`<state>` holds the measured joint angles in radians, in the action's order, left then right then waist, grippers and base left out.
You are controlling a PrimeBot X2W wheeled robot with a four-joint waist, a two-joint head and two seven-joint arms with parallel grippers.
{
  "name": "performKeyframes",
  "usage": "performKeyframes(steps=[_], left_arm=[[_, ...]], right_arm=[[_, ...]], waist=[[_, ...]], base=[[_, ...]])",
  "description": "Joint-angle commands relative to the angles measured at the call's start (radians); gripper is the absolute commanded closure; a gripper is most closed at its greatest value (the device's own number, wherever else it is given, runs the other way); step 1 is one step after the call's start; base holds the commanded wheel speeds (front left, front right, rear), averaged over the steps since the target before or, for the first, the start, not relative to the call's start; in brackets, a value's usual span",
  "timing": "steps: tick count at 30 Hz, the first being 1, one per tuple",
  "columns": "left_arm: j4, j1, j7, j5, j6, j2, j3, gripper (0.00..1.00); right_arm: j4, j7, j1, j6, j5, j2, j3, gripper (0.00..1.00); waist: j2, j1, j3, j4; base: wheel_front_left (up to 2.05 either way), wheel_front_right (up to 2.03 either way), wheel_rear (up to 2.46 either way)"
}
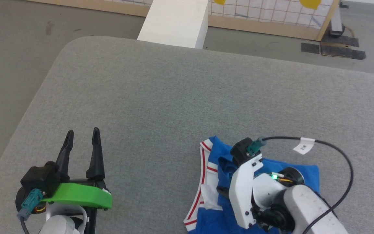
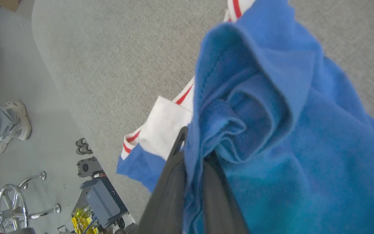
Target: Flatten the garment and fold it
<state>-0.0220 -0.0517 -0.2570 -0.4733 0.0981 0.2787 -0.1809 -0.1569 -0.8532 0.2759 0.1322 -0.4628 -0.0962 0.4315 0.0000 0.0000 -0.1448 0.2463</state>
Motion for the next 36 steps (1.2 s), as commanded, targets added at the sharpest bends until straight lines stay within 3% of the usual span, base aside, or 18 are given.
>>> performKeyframes(steps=[1,2,7,15,21,28,36], left_arm=[[0.005,-0.004,-0.003,0.002,-0.005,-0.005,-0.002,0.0],[0.006,-0.004,-0.004,0.002,-0.005,-0.007,-0.003,0.0],[0.017,-0.001,-0.004,0.003,-0.006,-0.007,-0.008,0.0],[0.026,-0.002,-0.003,0.003,-0.009,-0.002,-0.013,0.0],[0.019,0.004,-0.004,0.01,-0.001,0.001,-0.004,0.0],[0.008,0.007,-0.004,0.022,0.001,0.002,0.005,0.0],[0.003,-0.003,-0.004,0.025,0.001,-0.001,0.003,0.0]], right_arm=[[-0.031,0.02,0.018,-0.002,0.018,0.009,0.01,0.63],[-0.051,0.03,0.022,-0.002,0.024,0.013,0.02,0.0],[-0.07,0.067,0.05,-0.002,-0.011,0.034,0.083,0.0],[0.074,0.105,0.106,-0.002,-0.063,0.031,0.122,0.0],[0.202,0.106,0.059,-0.002,0.07,-0.06,-0.003,0.0],[0.324,0.013,-0.132,-0.002,0.224,-0.118,-0.175,0.0],[0.275,-0.053,-0.26,-0.002,0.289,-0.087,-0.253,0.0]], waist=[[0.0,0.0,-0.007,0.012],[0.0,0.0,-0.008,0.013],[0.0,0.0,-0.003,0.003],[0.0,0.0,0.031,-0.069],[0.0,0.0,0.054,-0.143],[0.0,0.0,0.045,-0.196],[0.0,0.0,0.001,-0.191]], base=[[0.0,0.0,0.0],[0.0,0.0,0.0],[0.0,0.0,0.0],[0.0,0.0,0.0],[0.0,0.0,0.0],[0.0,0.0,0.0],[0.0,0.0,0.0]])
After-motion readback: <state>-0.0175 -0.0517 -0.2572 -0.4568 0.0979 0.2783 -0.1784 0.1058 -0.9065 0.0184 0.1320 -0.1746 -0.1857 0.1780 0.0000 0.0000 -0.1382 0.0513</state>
